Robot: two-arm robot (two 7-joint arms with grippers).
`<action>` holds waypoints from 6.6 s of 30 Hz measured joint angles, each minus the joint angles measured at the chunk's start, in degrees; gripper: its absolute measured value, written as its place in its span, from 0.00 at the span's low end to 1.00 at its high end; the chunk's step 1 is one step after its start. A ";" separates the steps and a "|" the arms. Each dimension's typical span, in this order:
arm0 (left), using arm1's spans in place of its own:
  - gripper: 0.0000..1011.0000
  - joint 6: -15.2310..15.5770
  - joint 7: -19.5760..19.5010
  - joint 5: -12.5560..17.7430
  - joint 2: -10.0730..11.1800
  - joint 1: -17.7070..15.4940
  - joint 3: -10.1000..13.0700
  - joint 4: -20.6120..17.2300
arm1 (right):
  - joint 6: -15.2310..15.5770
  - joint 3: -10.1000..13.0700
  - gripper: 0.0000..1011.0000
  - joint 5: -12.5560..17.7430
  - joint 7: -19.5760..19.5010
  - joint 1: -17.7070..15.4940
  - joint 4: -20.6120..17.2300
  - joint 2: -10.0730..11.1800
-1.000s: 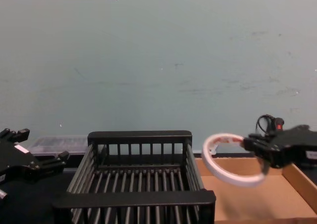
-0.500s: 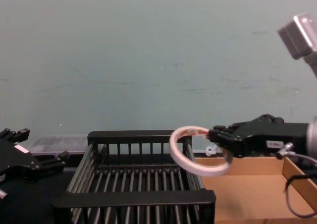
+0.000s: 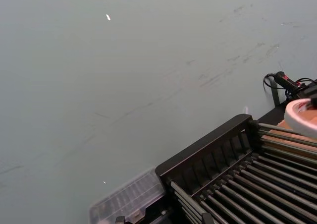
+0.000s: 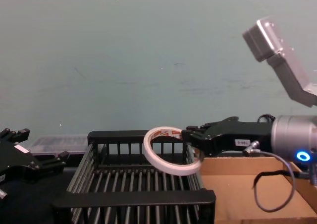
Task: Pick up the white tape and place it into the black box , Pick up the silver tape and place it into the brown box.
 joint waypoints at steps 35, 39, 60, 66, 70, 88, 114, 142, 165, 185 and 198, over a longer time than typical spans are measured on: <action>0.99 0.00 0.00 0.00 0.00 0.00 0.00 0.00 | -0.39 -0.70 0.39 -0.19 0.29 1.46 2.34 -1.05; 0.99 0.00 0.00 0.00 0.00 0.00 0.00 0.00 | -0.37 -0.68 0.52 -0.17 0.28 1.44 2.31 -1.03; 0.99 0.00 0.00 0.00 0.00 0.00 0.00 0.00 | -0.36 -0.68 0.99 -0.17 0.23 1.40 2.26 -1.02; 0.99 0.00 0.00 0.00 0.00 0.00 0.00 0.00 | -0.36 -0.69 0.99 -0.17 0.23 1.40 2.26 -1.02; 0.99 0.00 0.00 0.00 0.00 0.00 0.00 0.00 | 0.31 -0.51 0.99 0.30 0.23 1.10 1.15 -0.59; 0.99 0.00 0.00 0.00 0.00 0.00 0.00 0.00 | 6.63 1.75 0.99 3.77 -1.68 -5.48 -12.89 5.77; 0.99 0.00 0.00 0.00 0.00 0.00 0.00 0.00 | 13.50 7.29 0.99 11.57 -5.69 -22.56 -32.30 17.23; 0.99 0.00 0.00 0.00 0.00 0.00 0.00 0.00 | 21.93 2.43 0.99 15.67 -6.47 -23.34 -32.62 21.36; 0.99 0.00 0.00 0.00 0.00 0.00 0.00 0.00 | 24.65 -2.20 0.99 13.35 -4.34 -19.33 -28.47 20.95; 0.99 0.00 0.00 0.00 0.00 0.00 0.00 0.00 | 25.86 -3.98 0.99 12.64 -3.16 -17.67 -26.90 20.48; 0.99 0.00 0.00 0.00 0.00 0.00 0.00 0.00 | 25.88 -4.65 0.99 12.26 -2.87 -16.83 -25.55 19.64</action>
